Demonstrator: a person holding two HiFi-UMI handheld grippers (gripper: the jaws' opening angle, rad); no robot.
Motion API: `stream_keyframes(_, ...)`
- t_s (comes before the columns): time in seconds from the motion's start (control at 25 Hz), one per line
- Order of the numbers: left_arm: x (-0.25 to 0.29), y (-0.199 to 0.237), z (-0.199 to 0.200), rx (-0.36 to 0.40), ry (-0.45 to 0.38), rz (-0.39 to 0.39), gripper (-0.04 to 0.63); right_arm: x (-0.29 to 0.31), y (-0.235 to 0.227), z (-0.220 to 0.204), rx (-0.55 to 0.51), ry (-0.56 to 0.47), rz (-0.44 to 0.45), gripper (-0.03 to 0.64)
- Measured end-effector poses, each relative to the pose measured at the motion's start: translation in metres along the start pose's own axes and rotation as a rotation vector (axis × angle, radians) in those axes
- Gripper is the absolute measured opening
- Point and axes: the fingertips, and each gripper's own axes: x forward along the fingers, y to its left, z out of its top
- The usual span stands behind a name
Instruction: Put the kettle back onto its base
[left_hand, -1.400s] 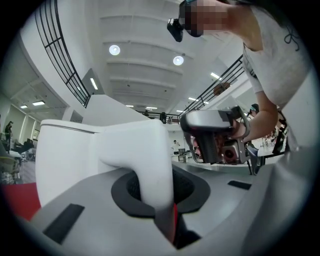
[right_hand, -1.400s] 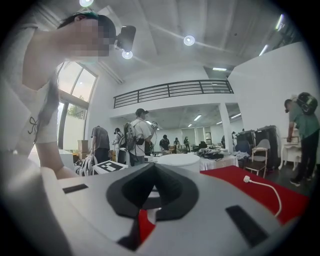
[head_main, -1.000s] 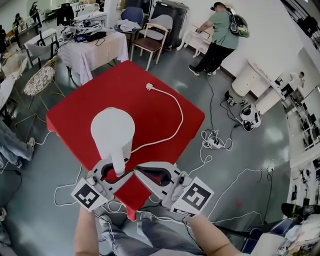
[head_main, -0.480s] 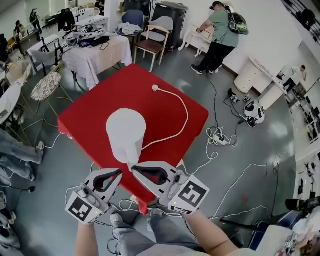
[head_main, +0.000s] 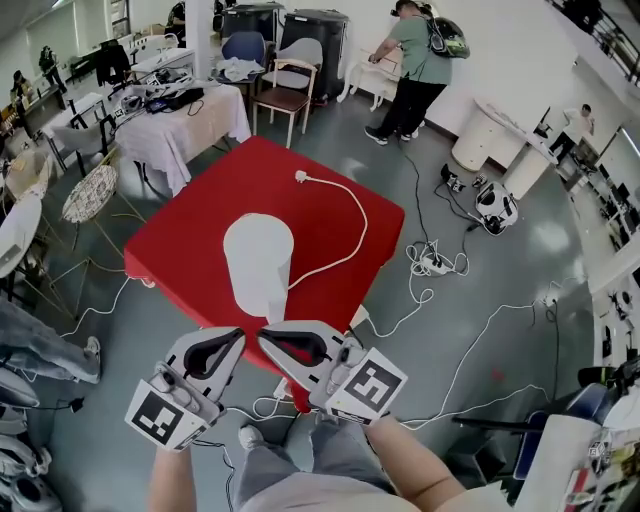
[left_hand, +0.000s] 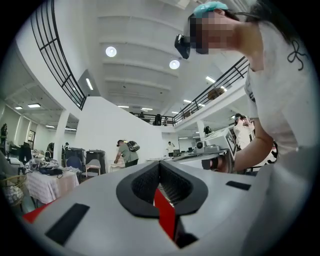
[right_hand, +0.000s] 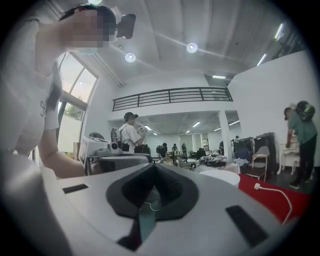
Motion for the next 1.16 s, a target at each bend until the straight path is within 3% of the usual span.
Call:
stream_keyframes(0.28, -0.005, -0.006, 0.020, 0.007, -0.017, -0.045, 0.009, -0.003, 0.009, 0.015, -0.034, -0.034, -0.078, 0.008)
stream_keyframes(1.16, -0.007, -0.021, 0.021, -0.011, -0.008, -0.072, 0.010, -0.011, 0.018, 0.022, -0.057, -0.058, -0.117, 0.008)
